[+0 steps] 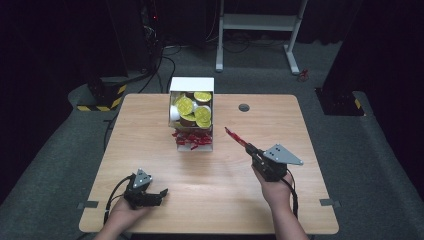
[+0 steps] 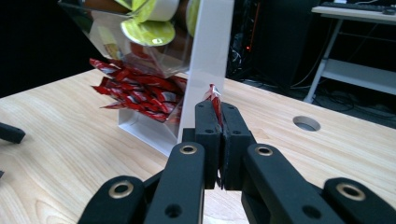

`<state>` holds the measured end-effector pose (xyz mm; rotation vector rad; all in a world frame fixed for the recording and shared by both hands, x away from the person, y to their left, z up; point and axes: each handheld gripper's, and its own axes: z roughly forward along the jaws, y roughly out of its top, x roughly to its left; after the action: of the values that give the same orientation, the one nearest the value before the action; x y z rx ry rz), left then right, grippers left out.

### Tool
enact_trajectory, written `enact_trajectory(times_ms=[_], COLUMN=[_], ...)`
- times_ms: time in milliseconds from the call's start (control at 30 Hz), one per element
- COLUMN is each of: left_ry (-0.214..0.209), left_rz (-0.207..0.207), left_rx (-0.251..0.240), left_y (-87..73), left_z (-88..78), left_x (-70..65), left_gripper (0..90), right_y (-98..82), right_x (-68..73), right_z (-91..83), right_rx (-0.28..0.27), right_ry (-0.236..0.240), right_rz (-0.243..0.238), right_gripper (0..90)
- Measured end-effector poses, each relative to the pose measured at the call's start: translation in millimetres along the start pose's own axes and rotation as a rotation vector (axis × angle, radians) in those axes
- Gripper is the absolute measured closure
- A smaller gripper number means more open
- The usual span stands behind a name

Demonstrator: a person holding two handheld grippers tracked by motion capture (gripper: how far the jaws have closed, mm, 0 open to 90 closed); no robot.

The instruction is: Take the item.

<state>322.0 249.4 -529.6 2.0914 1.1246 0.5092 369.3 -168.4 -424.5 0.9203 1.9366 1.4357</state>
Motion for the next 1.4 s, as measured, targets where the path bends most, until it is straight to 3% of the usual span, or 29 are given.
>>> enact_trajectory(times_ms=[300,767,1400], left_ry=[0.013,0.008,0.018], left_rz=[-0.018,-0.018,-0.024], left_rx=[0.002,0.003,-0.004], left_y=[-0.4,-2.9,-7.8], left_z=[0.4,-2.5,-7.8], left_x=[-0.4,-1.2,-2.6], left_gripper=[10.1,11.0,13.1], right_y=[-2.0,-11.1,-20.7], right_x=[-15.4,-30.6,-57.3], right_z=[-4.2,5.9,10.9], right_rx=[-0.006,0.022,0.055], right_ry=[-0.036,-0.085,-0.188], right_rz=[0.037,0.039,0.046], right_gripper=[88.4,88.4,88.4])
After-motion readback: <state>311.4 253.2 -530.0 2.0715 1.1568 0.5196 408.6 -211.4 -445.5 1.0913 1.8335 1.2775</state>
